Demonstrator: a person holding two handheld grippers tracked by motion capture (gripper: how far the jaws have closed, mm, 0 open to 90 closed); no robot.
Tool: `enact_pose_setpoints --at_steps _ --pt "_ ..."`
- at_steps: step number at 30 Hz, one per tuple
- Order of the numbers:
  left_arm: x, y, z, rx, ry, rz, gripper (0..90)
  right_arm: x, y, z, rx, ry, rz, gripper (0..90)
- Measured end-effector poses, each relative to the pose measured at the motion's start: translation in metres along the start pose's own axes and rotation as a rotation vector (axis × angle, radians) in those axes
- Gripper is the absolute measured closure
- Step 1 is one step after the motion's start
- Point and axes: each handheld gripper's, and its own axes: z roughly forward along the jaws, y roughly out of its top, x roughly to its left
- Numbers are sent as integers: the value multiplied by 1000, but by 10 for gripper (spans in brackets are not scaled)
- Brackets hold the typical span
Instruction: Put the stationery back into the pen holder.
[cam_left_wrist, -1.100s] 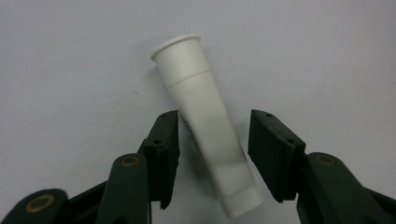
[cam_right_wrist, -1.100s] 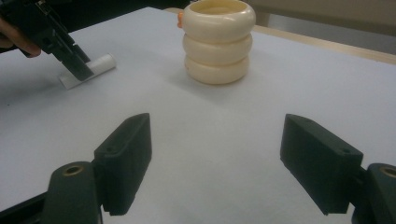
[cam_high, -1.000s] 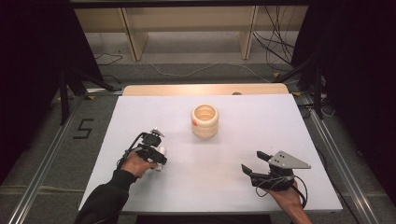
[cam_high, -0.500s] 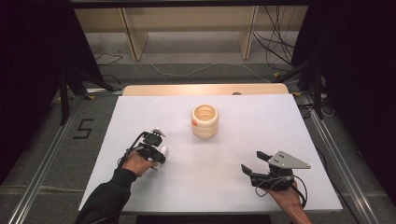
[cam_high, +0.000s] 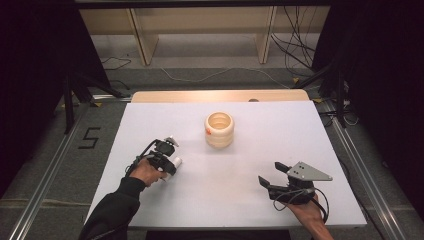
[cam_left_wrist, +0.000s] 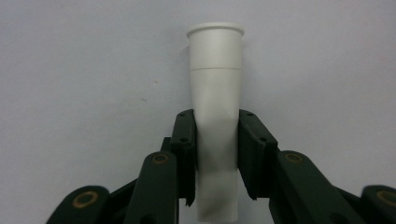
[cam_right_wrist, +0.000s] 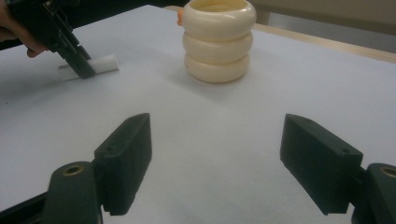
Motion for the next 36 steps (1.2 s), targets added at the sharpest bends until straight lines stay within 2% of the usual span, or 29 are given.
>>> enact_pose_setpoints --at_steps 6,13,18,23,26,29,31,36 --pt "1 0 0 -4 -12 20 700 0 0 0 0 -1 -1 257" --pt "2 -1 -7 -45 -34 36 700 1 1 -1 -1 -4 -8 257" --pt "3 -1 -14 -106 -55 36 700 1 1 -1 -2 -7 -10 257" --pt "9 -2 -17 -170 -99 14 699 2 1 -2 -4 -5 -9 257" --pt "11 -2 -20 -206 -108 4 699 2 1 -3 -4 -3 -7 257" --pt "11 -2 -24 -258 -111 -5 699 1 1 -2 -1 -2 -3 256" --pt "10 -2 -27 -307 -96 -16 698 2 1 -2 -3 -1 -5 256" --pt "9 -3 -31 -424 -106 -40 698 2 1 -2 -1 2 2 257"
